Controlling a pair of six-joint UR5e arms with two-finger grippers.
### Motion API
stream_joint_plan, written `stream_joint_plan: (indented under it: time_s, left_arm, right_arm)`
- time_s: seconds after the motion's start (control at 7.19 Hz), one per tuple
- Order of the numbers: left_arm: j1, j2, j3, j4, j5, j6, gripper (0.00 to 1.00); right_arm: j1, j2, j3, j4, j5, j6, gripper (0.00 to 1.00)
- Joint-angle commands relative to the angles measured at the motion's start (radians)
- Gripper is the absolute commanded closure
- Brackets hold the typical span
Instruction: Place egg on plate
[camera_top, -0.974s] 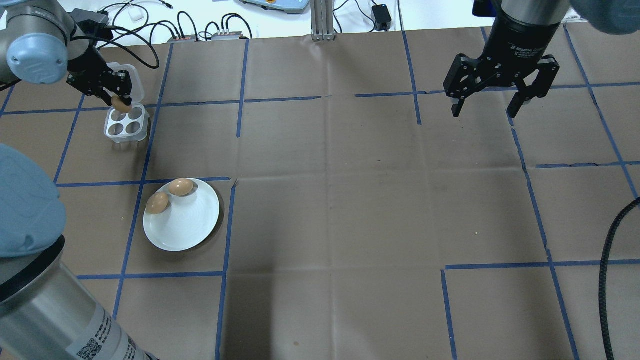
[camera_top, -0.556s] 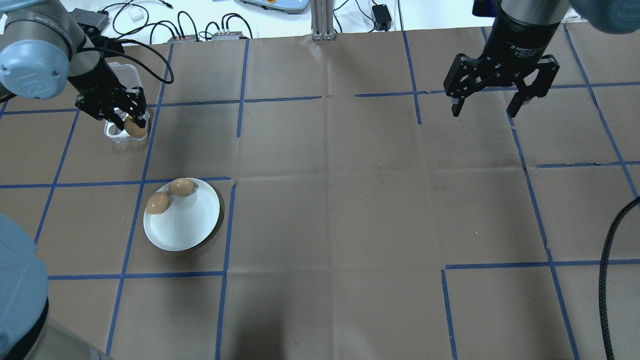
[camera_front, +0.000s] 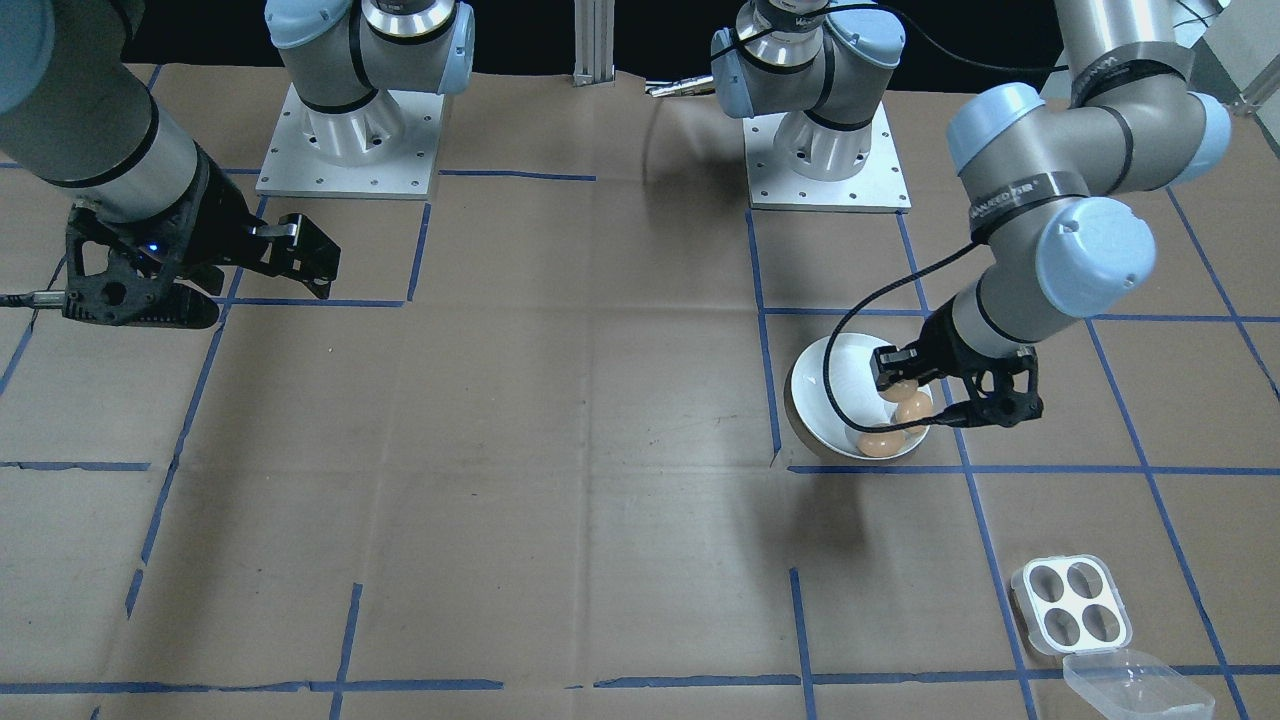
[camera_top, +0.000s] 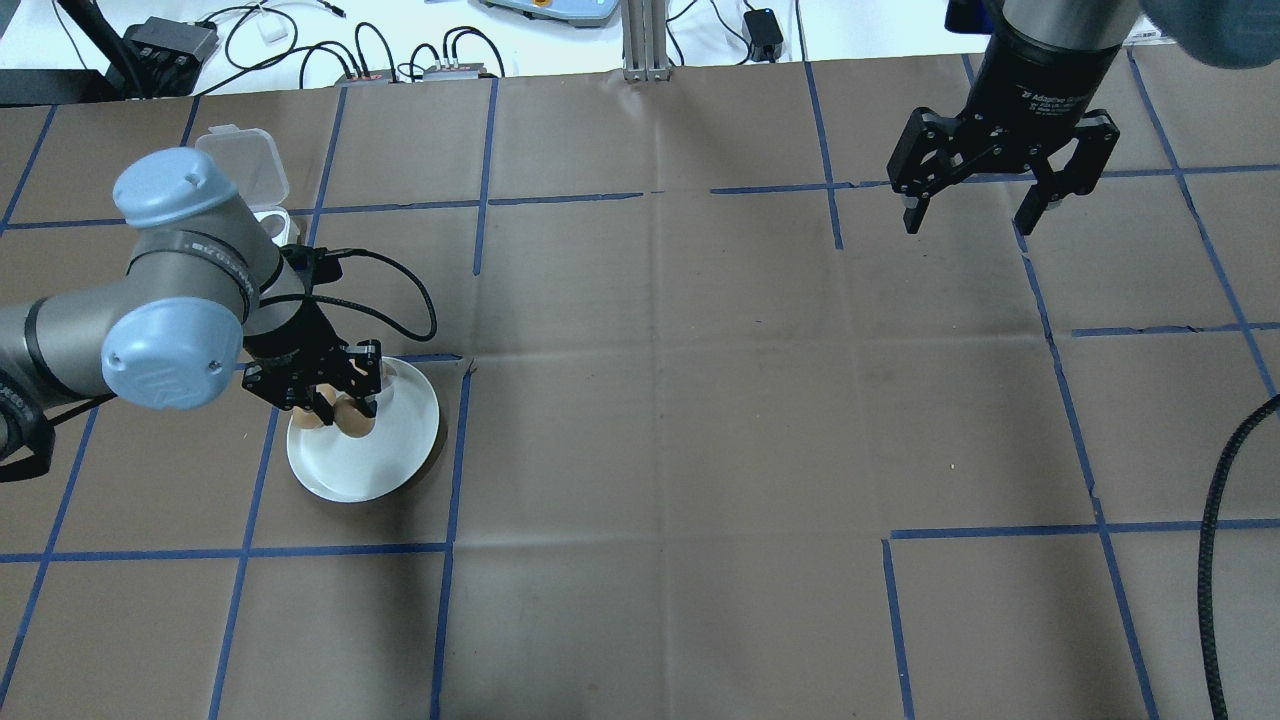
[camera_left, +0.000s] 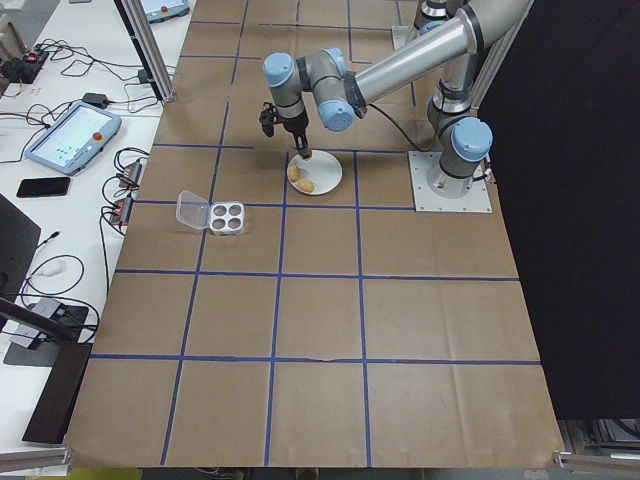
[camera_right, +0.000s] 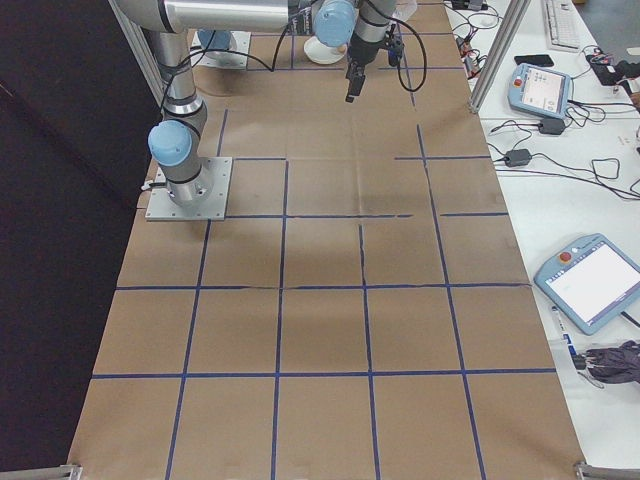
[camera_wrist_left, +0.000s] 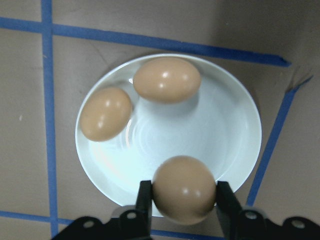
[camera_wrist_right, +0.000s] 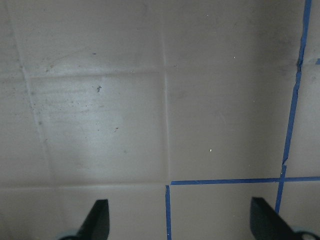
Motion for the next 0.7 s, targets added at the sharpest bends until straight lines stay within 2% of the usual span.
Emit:
stream_joint_plan:
  time_s: [0.0, 0.14, 0.28, 0.56]
  left_arm:
    - [-0.001, -0.027, -0.046, 0.100, 0.001, 0.011, 0.46]
    - [-0.001, -0.029, -0.043, 0.132, 0.009, 0.013, 0.02]
    - [0.002, -0.011, -0.035, 0.144, 0.009, 0.016, 0.00]
    - [-0.004, 0.046, 0.059, 0.073, 0.008, 0.017, 0.00]
  right_arm:
    - [0.000, 0.000, 0.000, 0.000, 0.001, 0.000, 0.00]
    - [0.000, 0.000, 0.000, 0.000, 0.001, 0.000, 0.00]
    - [0.000, 0.000, 0.000, 0.000, 0.001, 0.000, 0.00]
    - [0.000, 0.000, 0.000, 0.000, -0.001, 0.000, 0.00]
